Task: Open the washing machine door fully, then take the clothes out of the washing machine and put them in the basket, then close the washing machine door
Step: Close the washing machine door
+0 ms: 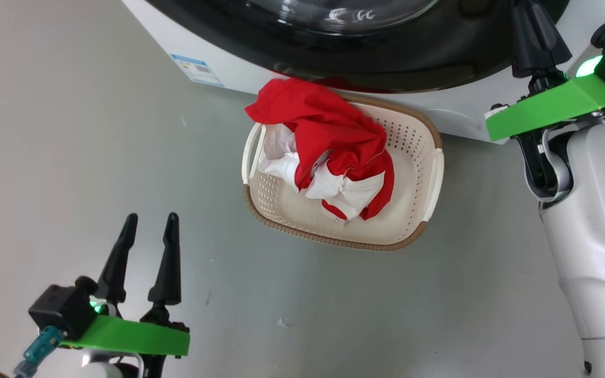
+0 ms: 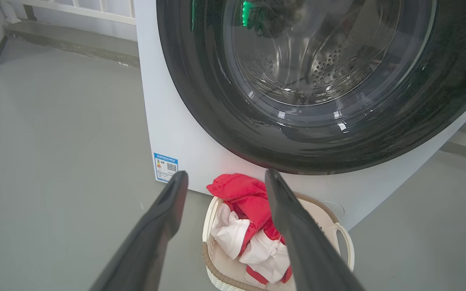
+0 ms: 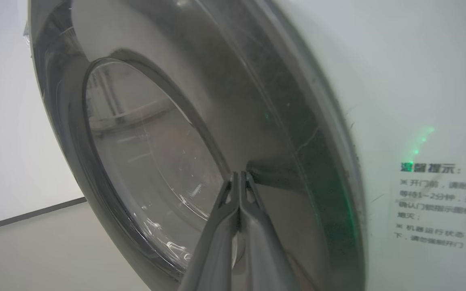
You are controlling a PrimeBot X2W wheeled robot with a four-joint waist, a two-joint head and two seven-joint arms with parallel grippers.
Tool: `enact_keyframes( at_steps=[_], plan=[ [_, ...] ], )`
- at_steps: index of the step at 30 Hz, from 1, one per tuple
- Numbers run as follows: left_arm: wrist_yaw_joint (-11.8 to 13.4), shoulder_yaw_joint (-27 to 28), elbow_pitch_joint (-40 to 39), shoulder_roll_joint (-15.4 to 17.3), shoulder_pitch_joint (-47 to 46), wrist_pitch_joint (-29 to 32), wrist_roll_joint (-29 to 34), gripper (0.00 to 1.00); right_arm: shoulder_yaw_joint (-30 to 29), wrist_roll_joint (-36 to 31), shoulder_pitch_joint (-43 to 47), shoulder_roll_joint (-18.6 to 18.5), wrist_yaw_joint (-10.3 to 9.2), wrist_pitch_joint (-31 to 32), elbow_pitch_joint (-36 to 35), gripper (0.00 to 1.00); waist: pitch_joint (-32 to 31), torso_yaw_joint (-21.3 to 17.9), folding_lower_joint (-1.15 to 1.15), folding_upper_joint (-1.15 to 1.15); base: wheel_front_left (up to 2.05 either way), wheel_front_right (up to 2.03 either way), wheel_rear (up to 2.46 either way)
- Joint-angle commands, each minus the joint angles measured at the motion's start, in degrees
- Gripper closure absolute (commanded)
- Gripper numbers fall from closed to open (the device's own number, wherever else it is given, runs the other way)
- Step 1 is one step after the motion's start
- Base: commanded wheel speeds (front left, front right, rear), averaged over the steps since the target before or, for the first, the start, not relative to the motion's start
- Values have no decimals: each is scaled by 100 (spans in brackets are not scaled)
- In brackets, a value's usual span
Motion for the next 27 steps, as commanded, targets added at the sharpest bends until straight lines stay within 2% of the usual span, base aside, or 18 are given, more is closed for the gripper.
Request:
enact_keyframes(
  at_steps=[1, 5, 16, 18, 19, 20, 21, 22, 27],
  plan=[
    [-30, 176, -155, 96, -86, -69, -22, 0, -100, -11, -259, 79, -32, -29, -172, 100, 55, 48, 0, 0, 0, 0, 0],
    [-30, 167, -149, 96, -105, -69, -25, 0, -203, -44, -346, 92, -32, -29, -187, 100, 79, 76, 0, 0, 0, 0, 0],
    [-30, 190, -4, 96, -3, -69, 146, 0, 214, 14, 277, 8, -32, -29, -280, 100, -315, -106, 0, 0, 0, 0, 0],
    [-30, 212, 14, 96, 43, -69, 205, 0, 271, 31, 471, -14, -32, -29, -307, 75, -427, -169, 0, 0, 0, 0, 0],
    [-30, 212, 14, 96, 43, -69, 205, 0, 271, 31, 471, -14, -32, -29, -307, 75, -427, -169, 0, 0, 0, 0, 0],
    [-30, 223, 39, 96, 96, -69, 271, 0, 328, 32, 684, -36, -32, -29, -336, 51, -545, -237, 0, 0, 0, 0, 0],
    [-30, 223, 39, 96, 96, -69, 271, 0, 328, 32, 684, -36, -32, -29, -336, 51, -545, -237, 0, 0, 0, 0, 0],
    [-30, 233, 80, 107, 160, -69, 344, 0, 409, 20, 918, -58, -32, -29, -364, 0, -667, -315, 0, 0, 0, 0, 0],
    [-30, 269, 152, 187, 290, -69, 413, 0, 510, -27, 1433, -95, -32, -29, -428, 0, -904, -479, 0, 0, 0, 0, 0]
  ],
)
